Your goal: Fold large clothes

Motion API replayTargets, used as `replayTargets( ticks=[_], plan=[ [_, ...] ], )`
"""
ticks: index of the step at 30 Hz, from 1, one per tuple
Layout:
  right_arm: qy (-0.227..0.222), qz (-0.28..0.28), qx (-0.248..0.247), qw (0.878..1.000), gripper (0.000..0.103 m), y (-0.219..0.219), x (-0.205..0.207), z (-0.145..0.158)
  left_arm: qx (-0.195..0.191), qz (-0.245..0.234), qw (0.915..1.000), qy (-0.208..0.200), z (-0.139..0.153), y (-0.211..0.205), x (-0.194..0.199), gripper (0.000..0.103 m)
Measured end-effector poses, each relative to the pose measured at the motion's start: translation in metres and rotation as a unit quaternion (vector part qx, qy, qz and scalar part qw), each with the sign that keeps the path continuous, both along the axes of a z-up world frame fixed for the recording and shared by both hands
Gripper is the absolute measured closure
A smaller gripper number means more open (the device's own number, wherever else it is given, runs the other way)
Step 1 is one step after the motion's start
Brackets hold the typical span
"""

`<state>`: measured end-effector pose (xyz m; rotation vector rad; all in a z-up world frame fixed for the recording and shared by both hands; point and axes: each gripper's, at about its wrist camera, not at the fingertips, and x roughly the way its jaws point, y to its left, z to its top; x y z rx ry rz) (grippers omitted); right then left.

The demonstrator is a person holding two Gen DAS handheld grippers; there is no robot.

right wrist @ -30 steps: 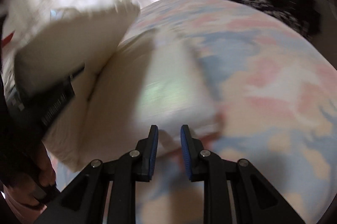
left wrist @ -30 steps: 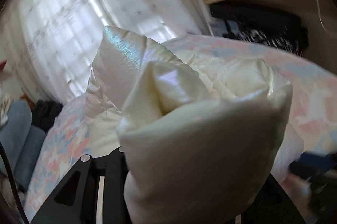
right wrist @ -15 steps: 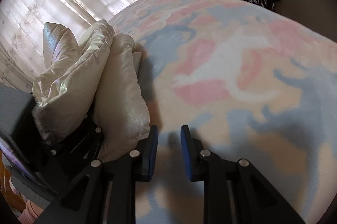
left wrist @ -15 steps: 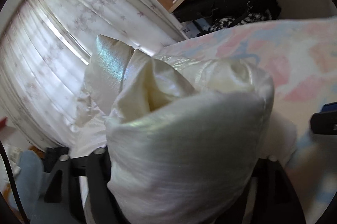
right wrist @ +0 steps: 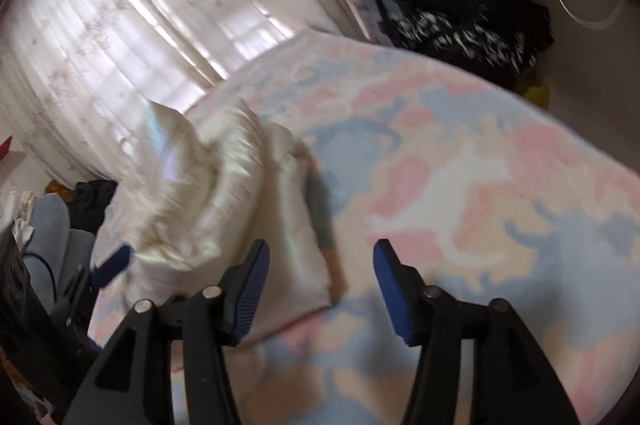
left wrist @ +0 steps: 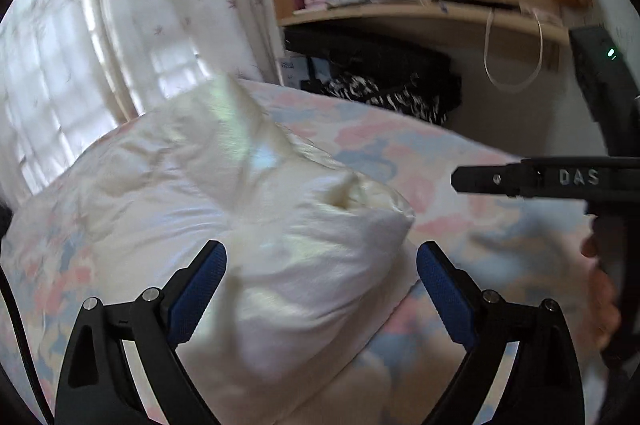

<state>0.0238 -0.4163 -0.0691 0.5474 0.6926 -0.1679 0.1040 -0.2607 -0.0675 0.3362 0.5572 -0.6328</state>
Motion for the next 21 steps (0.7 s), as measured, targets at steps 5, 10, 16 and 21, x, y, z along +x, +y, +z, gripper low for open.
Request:
replayTargets(
  ticks=[5,10,16,21],
  plan=[
    [-0.035,0.045,-0.019,0.998,0.028,0.02,0.022,0.039,-0.013,0.062,0.9979,0.009,0.026,0.061,0.025,0.008],
    [-0.04,0.116,-0.057,0.991,0.024,0.051,0.076,0.068,-0.002,0.149,0.988,0.041,0.021,0.106,0.085,0.008],
    [0.017,0.192,-0.068,0.979,0.024,0.085,0.17,0.07,-0.004,0.188,0.98,0.064,0.003,0.121,0.147,0.008],
    [0.067,0.201,-0.078,0.974,0.024,0.095,0.231,0.049,-0.015,0.198,0.9779,0.067,-0.003,0.109,0.184,0.008]
  ],
)
